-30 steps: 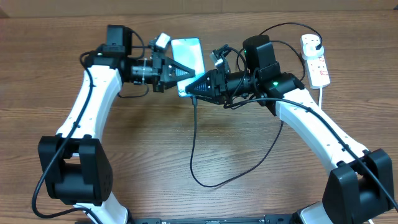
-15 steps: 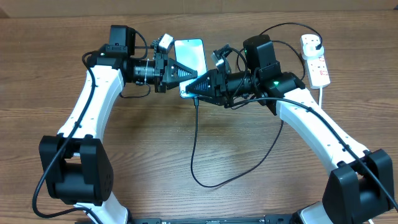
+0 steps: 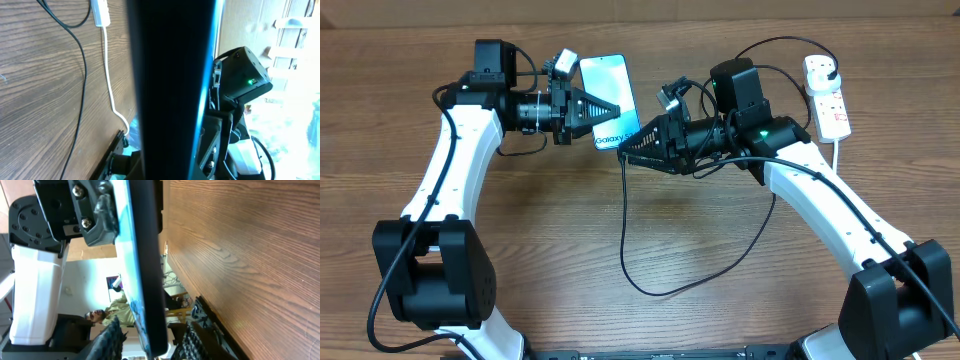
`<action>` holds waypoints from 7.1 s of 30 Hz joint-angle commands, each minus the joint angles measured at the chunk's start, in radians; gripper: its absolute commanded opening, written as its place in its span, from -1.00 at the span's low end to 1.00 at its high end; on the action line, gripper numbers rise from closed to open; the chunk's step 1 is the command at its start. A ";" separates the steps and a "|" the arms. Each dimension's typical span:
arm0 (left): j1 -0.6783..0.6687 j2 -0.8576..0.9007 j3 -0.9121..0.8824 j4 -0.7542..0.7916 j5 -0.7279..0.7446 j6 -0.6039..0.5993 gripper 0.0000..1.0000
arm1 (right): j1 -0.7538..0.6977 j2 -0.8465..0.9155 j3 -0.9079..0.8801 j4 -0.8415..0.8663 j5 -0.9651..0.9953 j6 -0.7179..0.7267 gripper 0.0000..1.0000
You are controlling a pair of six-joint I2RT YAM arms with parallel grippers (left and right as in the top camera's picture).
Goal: Plug charger to phone and switch on socket
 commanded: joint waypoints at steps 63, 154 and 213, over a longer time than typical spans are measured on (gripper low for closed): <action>-0.002 -0.002 0.001 0.062 0.017 -0.069 -0.91 | 0.034 -0.018 0.020 0.042 -0.048 0.061 -0.84; 0.014 0.008 0.001 -0.022 -0.380 0.033 -0.92 | -0.053 -0.018 0.020 -0.222 0.349 -0.146 0.75; -0.217 0.418 0.001 0.272 -0.768 -0.130 -0.46 | -0.167 -0.018 0.019 -0.445 0.436 -0.300 0.83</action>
